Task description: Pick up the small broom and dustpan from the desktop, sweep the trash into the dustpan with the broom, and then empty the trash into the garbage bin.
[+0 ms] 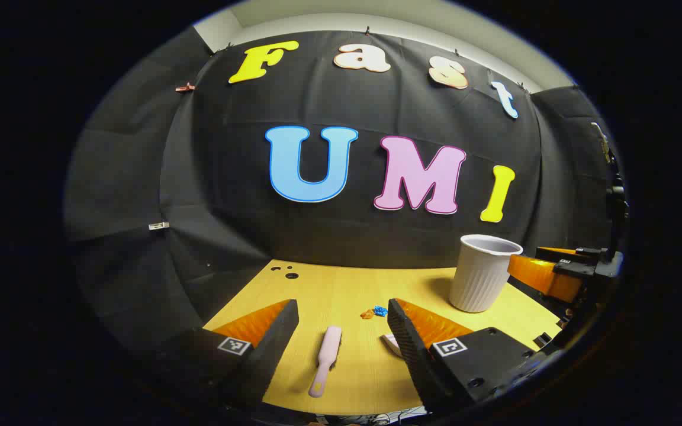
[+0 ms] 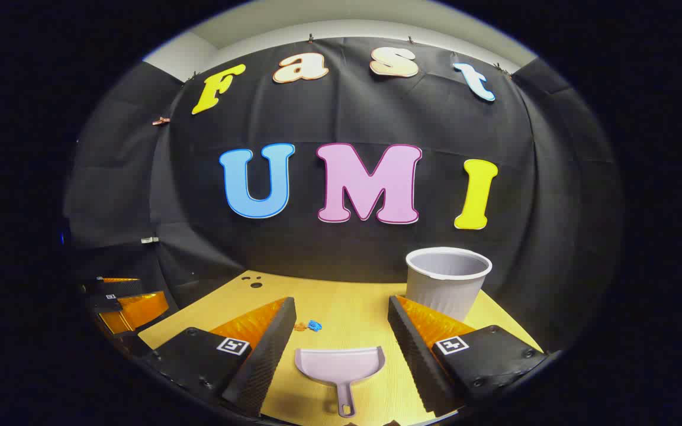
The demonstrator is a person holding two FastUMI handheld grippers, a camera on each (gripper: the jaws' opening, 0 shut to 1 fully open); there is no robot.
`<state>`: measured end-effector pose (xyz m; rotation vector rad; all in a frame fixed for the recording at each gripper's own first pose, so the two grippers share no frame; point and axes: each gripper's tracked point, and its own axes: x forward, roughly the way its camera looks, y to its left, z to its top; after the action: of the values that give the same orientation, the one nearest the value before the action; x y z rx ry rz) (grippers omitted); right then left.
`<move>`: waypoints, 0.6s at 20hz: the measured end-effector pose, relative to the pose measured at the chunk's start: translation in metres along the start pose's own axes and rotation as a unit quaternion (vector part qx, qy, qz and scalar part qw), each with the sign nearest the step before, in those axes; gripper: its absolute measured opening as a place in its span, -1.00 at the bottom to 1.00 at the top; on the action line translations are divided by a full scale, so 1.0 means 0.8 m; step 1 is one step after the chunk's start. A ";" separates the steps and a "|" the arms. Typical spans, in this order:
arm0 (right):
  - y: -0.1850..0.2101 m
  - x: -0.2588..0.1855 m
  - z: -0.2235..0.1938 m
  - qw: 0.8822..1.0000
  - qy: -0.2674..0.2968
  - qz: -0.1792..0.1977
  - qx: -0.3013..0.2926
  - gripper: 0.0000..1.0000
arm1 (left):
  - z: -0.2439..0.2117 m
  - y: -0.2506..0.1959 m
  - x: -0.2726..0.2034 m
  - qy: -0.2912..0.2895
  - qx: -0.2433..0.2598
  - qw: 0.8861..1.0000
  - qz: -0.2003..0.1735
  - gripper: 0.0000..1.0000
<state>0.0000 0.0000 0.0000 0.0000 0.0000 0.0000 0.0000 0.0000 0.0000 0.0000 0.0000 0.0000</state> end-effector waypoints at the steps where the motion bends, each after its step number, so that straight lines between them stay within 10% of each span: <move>1: 0.000 0.005 -0.003 1.000 0.006 0.001 0.006 0.95 | 0.001 -0.002 0.005 0.002 -0.001 1.000 -0.002 0.92; 12: -0.023 0.035 -0.029 0.998 0.050 -0.010 0.040 0.94 | -0.025 -0.036 0.043 0.044 0.006 0.998 -0.038 0.92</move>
<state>0.0276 -0.0185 -0.0233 0.0805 0.0993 -0.0197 0.0345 -0.0287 -0.0203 0.0114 0.0877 -0.0769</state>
